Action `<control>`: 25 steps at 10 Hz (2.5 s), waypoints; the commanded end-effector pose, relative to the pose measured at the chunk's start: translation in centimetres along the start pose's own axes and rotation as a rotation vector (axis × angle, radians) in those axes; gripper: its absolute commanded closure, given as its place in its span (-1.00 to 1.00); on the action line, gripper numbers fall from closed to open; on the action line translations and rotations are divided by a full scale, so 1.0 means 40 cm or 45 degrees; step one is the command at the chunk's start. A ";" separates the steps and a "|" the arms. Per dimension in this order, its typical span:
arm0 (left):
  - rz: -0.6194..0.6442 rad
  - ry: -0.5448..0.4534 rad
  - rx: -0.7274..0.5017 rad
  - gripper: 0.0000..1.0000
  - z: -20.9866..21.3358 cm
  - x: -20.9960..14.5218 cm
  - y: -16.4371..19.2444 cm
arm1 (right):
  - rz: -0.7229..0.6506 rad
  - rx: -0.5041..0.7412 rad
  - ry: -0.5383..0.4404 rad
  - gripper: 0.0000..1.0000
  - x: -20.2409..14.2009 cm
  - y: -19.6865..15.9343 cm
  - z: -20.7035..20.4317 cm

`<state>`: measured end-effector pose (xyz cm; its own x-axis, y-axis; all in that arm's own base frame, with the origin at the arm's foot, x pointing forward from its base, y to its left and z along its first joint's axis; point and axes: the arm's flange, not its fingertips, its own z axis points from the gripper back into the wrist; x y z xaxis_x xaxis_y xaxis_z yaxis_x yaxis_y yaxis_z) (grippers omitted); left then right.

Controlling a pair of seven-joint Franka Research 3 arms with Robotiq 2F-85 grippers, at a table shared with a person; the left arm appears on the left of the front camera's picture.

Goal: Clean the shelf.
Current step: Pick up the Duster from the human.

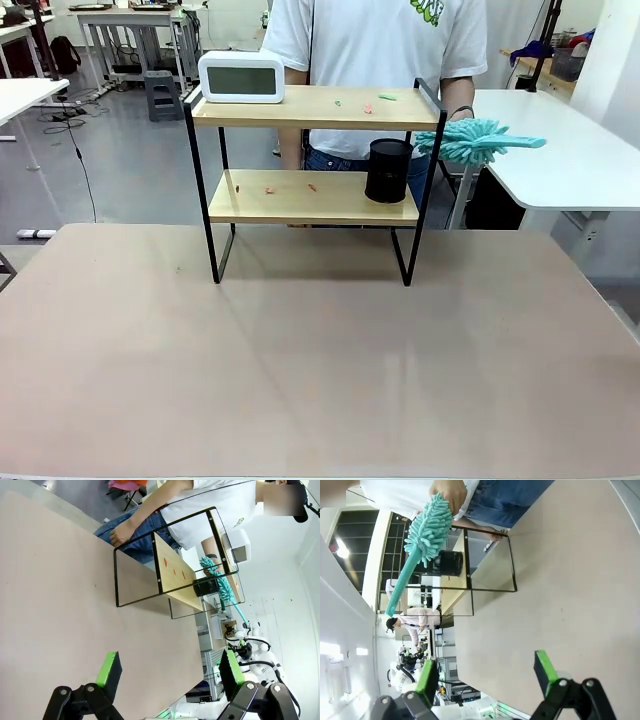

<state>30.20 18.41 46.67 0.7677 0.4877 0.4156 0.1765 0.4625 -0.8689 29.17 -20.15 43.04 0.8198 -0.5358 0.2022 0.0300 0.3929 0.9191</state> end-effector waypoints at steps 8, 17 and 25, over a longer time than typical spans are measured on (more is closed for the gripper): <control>-0.030 -0.016 -0.027 -1.00 -0.012 -0.004 0.003 | -0.361 -0.034 0.077 -1.00 0.322 0.326 -0.297; -0.030 -0.016 -0.027 -1.00 -0.012 -0.004 0.003 | -0.435 0.019 0.405 -1.00 0.375 0.290 -0.590; -0.030 -0.016 -0.027 -1.00 -0.012 -0.004 0.003 | -0.425 0.036 0.466 1.00 0.361 0.277 -0.582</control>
<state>30.47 18.32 46.48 0.7676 0.4861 0.4177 0.1805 0.4613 -0.8687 54.73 -6.50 48.35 0.9105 -0.3350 -0.2425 0.3280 0.2279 0.9168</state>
